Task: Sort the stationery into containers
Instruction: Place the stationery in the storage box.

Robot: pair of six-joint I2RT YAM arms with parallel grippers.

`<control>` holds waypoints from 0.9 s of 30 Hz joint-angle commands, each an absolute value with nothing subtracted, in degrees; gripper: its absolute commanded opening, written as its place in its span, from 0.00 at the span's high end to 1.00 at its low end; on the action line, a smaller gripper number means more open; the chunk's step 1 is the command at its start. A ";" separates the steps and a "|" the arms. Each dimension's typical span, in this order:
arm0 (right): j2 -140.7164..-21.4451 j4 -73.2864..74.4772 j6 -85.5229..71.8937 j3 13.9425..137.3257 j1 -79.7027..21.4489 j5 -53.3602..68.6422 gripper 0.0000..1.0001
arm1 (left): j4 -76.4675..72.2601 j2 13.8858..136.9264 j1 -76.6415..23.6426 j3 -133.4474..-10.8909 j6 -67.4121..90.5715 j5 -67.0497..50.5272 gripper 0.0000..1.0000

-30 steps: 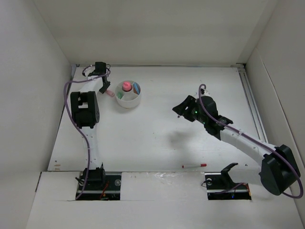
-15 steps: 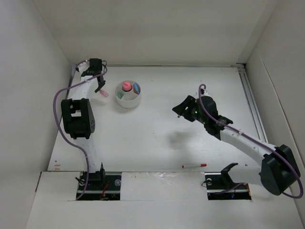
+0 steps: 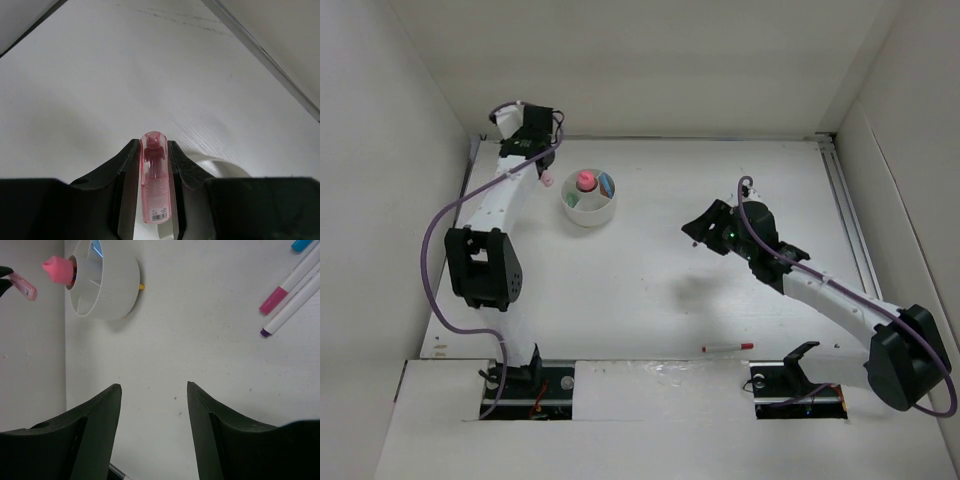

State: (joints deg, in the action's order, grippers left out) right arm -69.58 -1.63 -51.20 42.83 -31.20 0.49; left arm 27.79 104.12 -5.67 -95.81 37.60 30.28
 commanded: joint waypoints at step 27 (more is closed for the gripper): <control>-68.99 -3.08 -50.62 44.91 -31.73 -0.53 0.39 | 4.58 100.55 -17.05 -84.12 22.16 38.24 1.00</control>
